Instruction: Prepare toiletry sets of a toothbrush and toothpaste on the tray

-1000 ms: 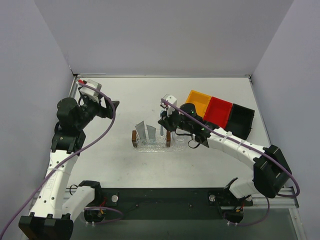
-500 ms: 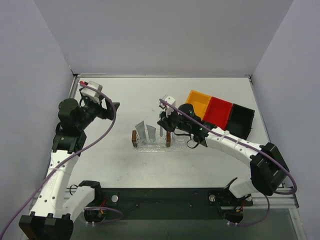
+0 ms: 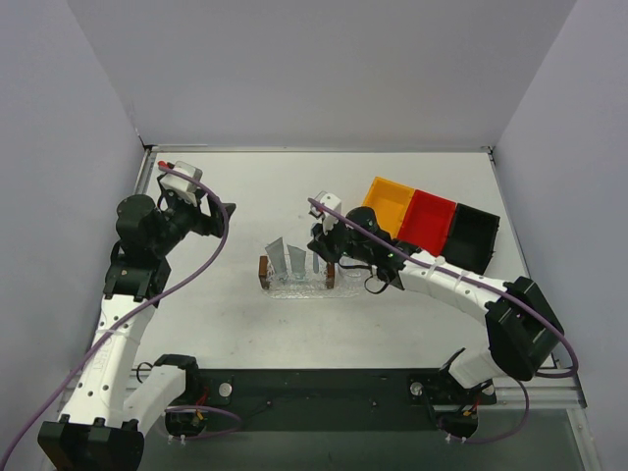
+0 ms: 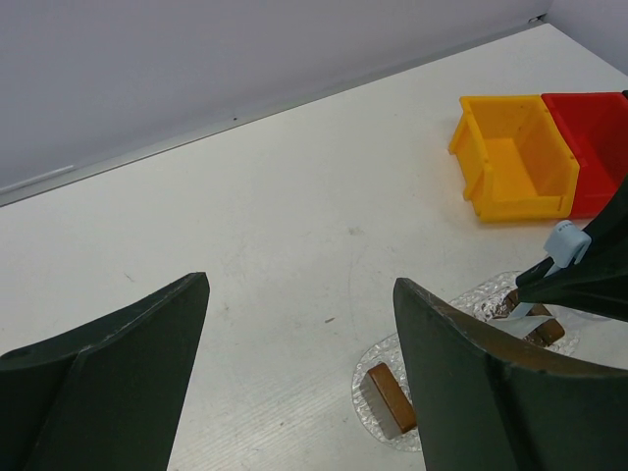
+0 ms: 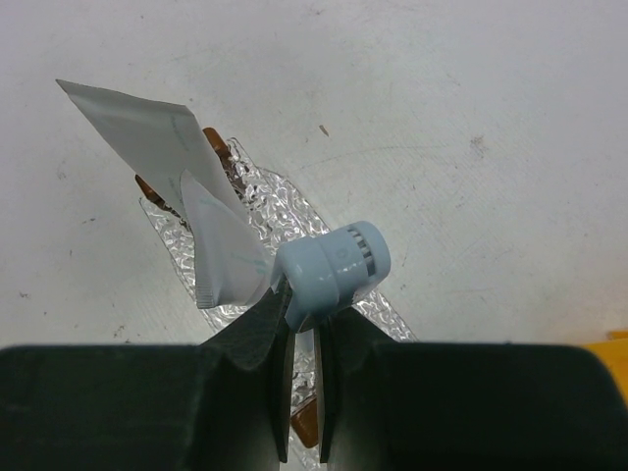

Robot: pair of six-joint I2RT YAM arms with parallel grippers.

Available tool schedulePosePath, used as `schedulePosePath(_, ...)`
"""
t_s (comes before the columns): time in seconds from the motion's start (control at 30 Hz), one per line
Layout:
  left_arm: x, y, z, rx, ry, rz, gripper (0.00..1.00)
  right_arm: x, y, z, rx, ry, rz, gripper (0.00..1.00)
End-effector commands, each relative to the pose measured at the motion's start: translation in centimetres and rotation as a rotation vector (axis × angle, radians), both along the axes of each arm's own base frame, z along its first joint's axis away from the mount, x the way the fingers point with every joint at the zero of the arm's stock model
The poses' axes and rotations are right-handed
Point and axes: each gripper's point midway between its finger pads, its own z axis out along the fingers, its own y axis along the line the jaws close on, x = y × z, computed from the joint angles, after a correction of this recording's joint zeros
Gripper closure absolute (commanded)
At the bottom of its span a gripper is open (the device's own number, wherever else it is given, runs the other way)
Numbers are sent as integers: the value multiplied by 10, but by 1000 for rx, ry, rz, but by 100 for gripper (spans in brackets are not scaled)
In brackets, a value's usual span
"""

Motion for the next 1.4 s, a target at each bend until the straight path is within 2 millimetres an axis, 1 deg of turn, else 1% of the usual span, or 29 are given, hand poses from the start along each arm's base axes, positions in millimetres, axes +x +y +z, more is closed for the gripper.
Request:
schedulePosePath(0.0,-2,-1,21,-8,-72,-12,14,2,9,10,48,-40,10,100)
schedulePosePath(0.47,-2,-2,21,-12,-70,-18,14,2,11,-4,37,-26,8,100)
schedulePosePath(0.67,-1,-2,16,-12,-62,-19,14,3,12,-5,37,-27,7,100)
schedulePosePath(0.97,-1,-3,19,-14,-69,-24,14,4,13,-5,41,-30,5,100)
schedulePosePath(1.17,-1,-3,18,-13,-67,-24,14,5,14,-9,35,-26,2,100)
schedulePosePath(1.37,-1,-4,18,-14,-63,-28,14,6,13,-8,36,-24,2,100)
